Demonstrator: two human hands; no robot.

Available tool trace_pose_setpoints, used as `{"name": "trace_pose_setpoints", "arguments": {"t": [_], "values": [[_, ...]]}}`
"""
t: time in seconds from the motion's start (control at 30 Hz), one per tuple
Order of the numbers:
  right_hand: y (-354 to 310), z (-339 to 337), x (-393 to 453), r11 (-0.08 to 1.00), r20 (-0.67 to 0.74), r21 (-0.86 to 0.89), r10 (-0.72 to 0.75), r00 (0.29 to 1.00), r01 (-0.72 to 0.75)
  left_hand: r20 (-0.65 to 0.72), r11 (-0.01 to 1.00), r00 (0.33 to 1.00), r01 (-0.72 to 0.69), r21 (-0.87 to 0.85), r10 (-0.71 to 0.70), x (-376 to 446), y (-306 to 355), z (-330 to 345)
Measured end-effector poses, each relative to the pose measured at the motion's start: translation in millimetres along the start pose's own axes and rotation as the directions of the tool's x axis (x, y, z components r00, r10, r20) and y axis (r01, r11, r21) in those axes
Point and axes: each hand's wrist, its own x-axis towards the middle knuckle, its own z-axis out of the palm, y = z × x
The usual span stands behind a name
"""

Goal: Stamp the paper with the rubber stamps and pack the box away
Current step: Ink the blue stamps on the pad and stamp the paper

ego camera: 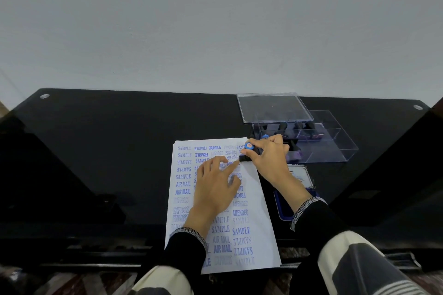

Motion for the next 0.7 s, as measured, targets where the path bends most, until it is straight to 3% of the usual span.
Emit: {"name": "trace_pose_setpoints", "arguments": {"t": [0.27, 0.37, 0.5, 0.7], "values": [[1.2, -1.1, -0.1, 0.992, -0.011, -0.111, -0.061, 0.998, 0.059, -0.015, 1.0, 1.0, -0.007, -0.013, 0.006, 0.1, 0.2, 0.8], [1.8, 0.5, 0.1, 0.976, -0.029, -0.198, -0.101, 0.994, 0.094, 0.006, 0.992, 1.0, 0.014, -0.125, -0.014, 0.8, -1.4, -2.8], [1.6, 3.1, -0.7, 0.97, -0.058, -0.222, -0.114, 0.992, 0.098, -0.043, 0.957, 0.99, 0.12, -0.263, -0.136, -2.0, -11.6, -13.0], [0.6, 3.2, 0.7, 0.966, -0.034, -0.245, -0.091, 0.995, 0.08, -0.15, 0.947, 0.948, 0.251, -0.198, -0.283, -5.6, -45.1, -33.9]]}}
